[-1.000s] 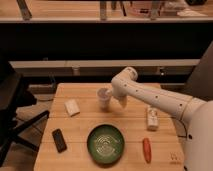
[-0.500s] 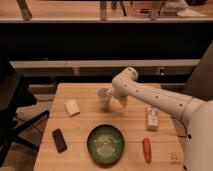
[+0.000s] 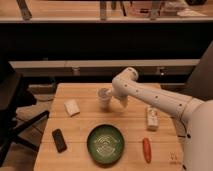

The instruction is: Pick up the ceramic cup

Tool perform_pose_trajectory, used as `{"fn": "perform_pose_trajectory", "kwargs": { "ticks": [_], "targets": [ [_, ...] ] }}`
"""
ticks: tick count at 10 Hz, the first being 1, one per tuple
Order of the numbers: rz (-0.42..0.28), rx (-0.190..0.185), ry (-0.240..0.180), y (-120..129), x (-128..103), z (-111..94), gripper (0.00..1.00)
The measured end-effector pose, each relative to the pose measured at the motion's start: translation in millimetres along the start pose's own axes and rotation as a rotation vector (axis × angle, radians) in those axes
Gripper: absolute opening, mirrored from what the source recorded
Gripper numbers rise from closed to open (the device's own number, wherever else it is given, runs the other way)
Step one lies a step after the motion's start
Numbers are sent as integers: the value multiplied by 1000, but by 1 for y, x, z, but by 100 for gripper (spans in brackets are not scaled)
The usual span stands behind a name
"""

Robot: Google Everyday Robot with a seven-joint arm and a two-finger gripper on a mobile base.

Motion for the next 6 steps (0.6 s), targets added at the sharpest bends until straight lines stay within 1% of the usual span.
{"fn": "perform_pose_trajectory", "kwargs": {
  "ticks": [6],
  "targets": [
    [-6,-3,3,3,4,2,80]
  ]
}}
